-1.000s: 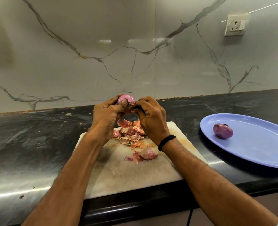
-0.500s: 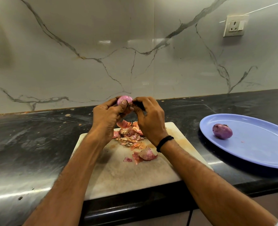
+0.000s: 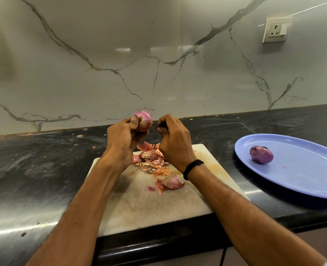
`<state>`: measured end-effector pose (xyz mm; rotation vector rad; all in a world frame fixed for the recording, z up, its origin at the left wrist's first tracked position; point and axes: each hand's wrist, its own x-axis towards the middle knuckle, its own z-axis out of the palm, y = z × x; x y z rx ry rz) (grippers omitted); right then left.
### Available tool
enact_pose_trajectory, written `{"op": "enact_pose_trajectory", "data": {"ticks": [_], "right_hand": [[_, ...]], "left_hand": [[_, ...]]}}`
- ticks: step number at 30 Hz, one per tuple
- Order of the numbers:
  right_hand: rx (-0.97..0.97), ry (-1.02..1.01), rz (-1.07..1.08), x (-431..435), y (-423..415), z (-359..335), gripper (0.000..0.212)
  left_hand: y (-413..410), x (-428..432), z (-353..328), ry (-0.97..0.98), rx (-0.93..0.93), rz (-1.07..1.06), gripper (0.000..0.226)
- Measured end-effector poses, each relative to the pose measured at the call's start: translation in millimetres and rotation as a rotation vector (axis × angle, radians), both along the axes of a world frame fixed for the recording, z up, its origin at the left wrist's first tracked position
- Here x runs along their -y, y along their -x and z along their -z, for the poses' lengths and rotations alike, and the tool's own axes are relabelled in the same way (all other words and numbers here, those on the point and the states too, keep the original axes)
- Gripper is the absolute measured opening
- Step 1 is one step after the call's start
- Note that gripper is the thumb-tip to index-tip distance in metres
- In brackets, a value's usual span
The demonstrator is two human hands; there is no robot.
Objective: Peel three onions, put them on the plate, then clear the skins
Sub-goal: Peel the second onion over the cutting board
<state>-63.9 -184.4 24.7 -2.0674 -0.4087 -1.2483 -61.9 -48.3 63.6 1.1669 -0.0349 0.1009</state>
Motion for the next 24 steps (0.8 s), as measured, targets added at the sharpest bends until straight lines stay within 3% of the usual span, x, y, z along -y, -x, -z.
{"op": "enact_pose_trajectory", "data": {"ticks": [8, 19, 24], "right_hand": [[0.006, -0.062, -0.051, -1.0, 3.0, -4.4, 0.035], [0.054, -0.026, -0.062, -1.6, 0.9, -1.3, 0.033], [0.052, -0.042, -0.077, -2.0, 2.3, -2.9, 0.039]], "left_hand": [[7.2, -0.2, -4.9, -0.007, -0.022, 0.053, 0.032], [8.8, -5.1, -4.1, -0.139, 0.080, 0.184, 0.029], [8.4, -5.4, -5.4, -0.085, 0.077, 0.172, 0.034]]}}
